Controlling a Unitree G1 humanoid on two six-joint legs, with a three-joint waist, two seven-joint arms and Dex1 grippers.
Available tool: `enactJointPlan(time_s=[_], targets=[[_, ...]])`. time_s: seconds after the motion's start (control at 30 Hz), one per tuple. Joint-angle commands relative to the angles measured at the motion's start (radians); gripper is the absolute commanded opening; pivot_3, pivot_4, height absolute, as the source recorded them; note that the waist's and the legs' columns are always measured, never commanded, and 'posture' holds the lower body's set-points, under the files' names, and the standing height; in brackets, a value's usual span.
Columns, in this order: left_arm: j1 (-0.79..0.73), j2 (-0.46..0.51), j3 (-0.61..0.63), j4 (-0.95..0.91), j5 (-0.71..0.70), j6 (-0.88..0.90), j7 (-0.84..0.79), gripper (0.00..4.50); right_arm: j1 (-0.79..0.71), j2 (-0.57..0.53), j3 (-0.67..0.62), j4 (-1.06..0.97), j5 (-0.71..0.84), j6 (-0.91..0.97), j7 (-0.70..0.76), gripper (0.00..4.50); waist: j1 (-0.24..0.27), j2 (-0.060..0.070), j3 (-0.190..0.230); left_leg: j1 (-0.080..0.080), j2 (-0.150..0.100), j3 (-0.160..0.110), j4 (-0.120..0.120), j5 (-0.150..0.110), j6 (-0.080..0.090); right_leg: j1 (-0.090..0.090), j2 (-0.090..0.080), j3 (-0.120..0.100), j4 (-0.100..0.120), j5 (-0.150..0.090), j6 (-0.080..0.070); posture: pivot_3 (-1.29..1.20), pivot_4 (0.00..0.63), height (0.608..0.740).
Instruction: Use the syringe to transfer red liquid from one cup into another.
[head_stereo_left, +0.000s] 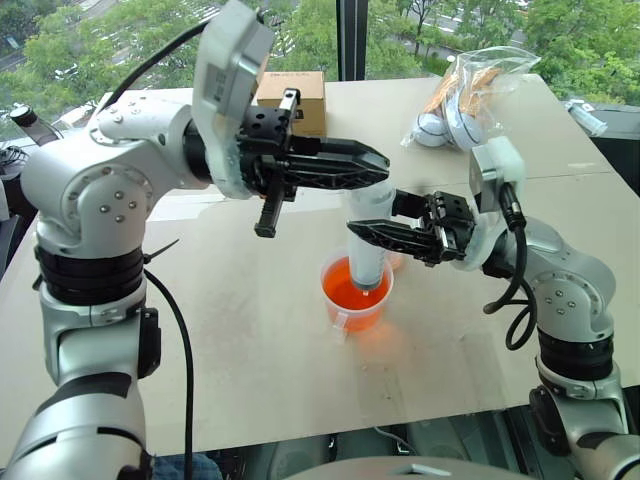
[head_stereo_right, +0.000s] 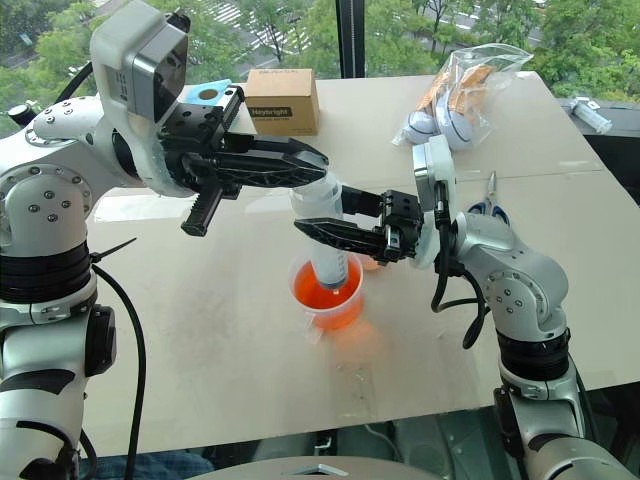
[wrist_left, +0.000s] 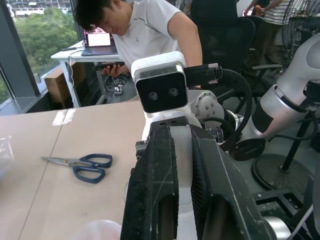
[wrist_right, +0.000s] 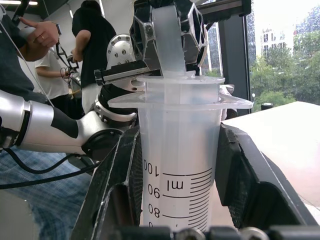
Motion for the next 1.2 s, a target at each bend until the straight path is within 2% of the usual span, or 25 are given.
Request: enactJointPlan(time_s=[0.03, 0.27, 0.8, 1.2], targets=[[0.001, 0.006, 0.008, -0.017, -0.018, 0.008, -0.015, 0.02, -0.008, 0.001, 0.005, -0.036, 0.030, -0.027, 0.001, 1.53, 0.000, 0.000, 0.000, 0.000, 0.000, 0.000, 0.000, 0.000, 0.000, 0.000, 0.000, 0.000, 0.000, 0.000, 0.000, 0.00, 0.150, 0.740], [-0.027, -0.030, 0.019, 0.022, 0.006, -0.003, 0.031, 0.02, -0.001, -0.002, 0.019, -0.033, 0.021, -0.038, 0.007, 1.53, 0.002, 0.000, 0.000, 0.000, 0.000, 0.000, 0.001, 0.000, 0.000, 0.000, 0.000, 0.000, 0.000, 0.000, 0.000, 0.00, 0.150, 0.740], [-0.031, -0.023, 0.052, 0.021, 0.016, -0.004, 0.049, 0.02, 0.069, -0.037, 0.148, 0.045, -0.156, -0.208, 0.086, 1.53, 0.002, 0.000, 0.000, 0.000, 0.000, 0.000, 0.001, 0.000, 0.000, 0.000, 0.000, 0.000, 0.000, 0.000, 0.000, 0.00, 0.150, 0.740], [-0.047, -0.031, 0.061, 0.039, 0.021, -0.010, 0.059, 0.02, 0.084, -0.040, 0.165, 0.056, -0.157, -0.231, 0.092, 1.53, 0.002, 0.000, 0.000, 0.000, 0.000, 0.000, 0.001, 0.000, 0.000, 0.000, 0.000, 0.000, 0.000, 0.000, 0.000, 0.00, 0.150, 0.740]])
